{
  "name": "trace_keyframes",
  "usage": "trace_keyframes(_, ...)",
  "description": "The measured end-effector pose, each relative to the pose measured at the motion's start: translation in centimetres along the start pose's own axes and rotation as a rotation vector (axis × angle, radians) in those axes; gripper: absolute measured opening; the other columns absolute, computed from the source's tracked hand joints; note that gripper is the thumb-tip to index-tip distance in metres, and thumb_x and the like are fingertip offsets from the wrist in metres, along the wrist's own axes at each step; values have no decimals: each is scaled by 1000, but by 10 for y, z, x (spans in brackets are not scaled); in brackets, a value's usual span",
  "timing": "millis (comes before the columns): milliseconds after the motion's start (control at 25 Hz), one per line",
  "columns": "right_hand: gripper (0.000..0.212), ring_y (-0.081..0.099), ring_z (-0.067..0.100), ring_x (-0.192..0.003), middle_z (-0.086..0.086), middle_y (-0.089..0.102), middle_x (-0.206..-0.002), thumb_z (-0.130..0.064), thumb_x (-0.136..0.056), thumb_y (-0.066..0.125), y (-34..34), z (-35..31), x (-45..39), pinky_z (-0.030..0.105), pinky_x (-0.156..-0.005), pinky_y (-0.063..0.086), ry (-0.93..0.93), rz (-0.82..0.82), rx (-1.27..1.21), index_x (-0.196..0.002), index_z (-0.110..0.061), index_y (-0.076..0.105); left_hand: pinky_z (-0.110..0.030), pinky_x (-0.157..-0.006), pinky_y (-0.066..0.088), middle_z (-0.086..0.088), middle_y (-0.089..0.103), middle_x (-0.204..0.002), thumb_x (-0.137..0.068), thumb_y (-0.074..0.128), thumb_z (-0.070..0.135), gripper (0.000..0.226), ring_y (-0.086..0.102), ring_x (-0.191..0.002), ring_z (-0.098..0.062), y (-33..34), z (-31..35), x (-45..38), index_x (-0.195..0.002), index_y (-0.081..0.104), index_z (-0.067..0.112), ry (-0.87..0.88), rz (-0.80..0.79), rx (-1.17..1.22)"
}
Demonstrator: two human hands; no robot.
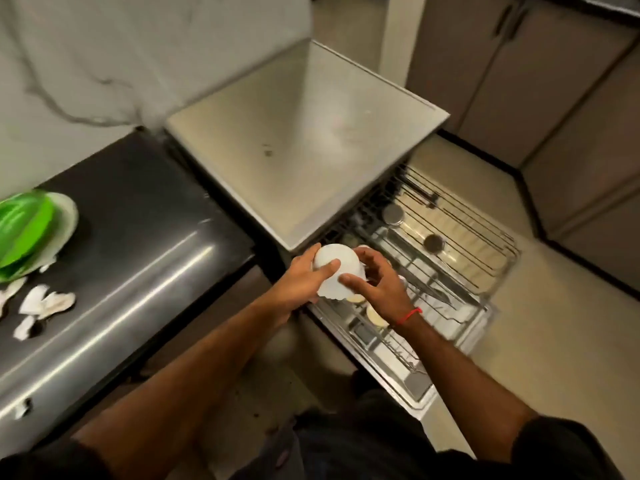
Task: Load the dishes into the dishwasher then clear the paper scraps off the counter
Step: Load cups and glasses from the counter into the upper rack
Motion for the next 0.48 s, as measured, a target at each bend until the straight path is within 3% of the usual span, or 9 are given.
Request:
trace_keyframes(80,60,62,20,-110,-4,63,-123,-44,-71,83,-55,32,-7,50,-90,55,77,54,-42,-124,-29,58,-16,-57,51,1,52,-136,-99,59,40,56,60,-98,-8,52,18,-37,-149,39,26,12,-98,-81)
trace_keyframes(160,58,62,19,-107,-2,63,-123,-41,-73,83,-108,64,-16,47,-87,57,154,116,-63,-124,-32,60,-19,-58,52,0,57,-133,-100,59,37,51,59,-93,-4,103,27,-77,-146,41,25,-40,-167,-120)
trace_keyframes(280,58,63,20,-106,6,61,-127,-35,-75,83,-168,109,-27,38,-79,60,240,205,-102,-128,-30,61,-26,-63,58,-4,57,-133,-99,62,31,53,64,-99,-13,168,28,-128,-146,41,22,-107,-252,-145)
trace_keyframes(360,61,64,18,-106,9,61,-129,-21,-79,81,-197,143,-32,29,-76,58,324,247,-190,-135,-23,57,-29,-65,60,-6,56,-135,-97,65,27,54,63,-109,-23,209,25,-160,-146,41,21,-172,-299,-166)
trace_keyframes(480,66,63,17,-105,-2,60,-127,-7,-78,80,-239,192,-42,35,-84,58,417,352,-223,-138,-18,53,-33,-69,60,-6,55,-136,-92,72,21,59,59,-117,-28,262,20,-214,-143,44,20,-190,-303,-265)
Point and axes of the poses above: each hand's wrist, its own x-axis away from the middle knuckle, its own y-axis out of the palm, z = x × y, the point moved 9 cm from there along -x, towards the middle knuckle
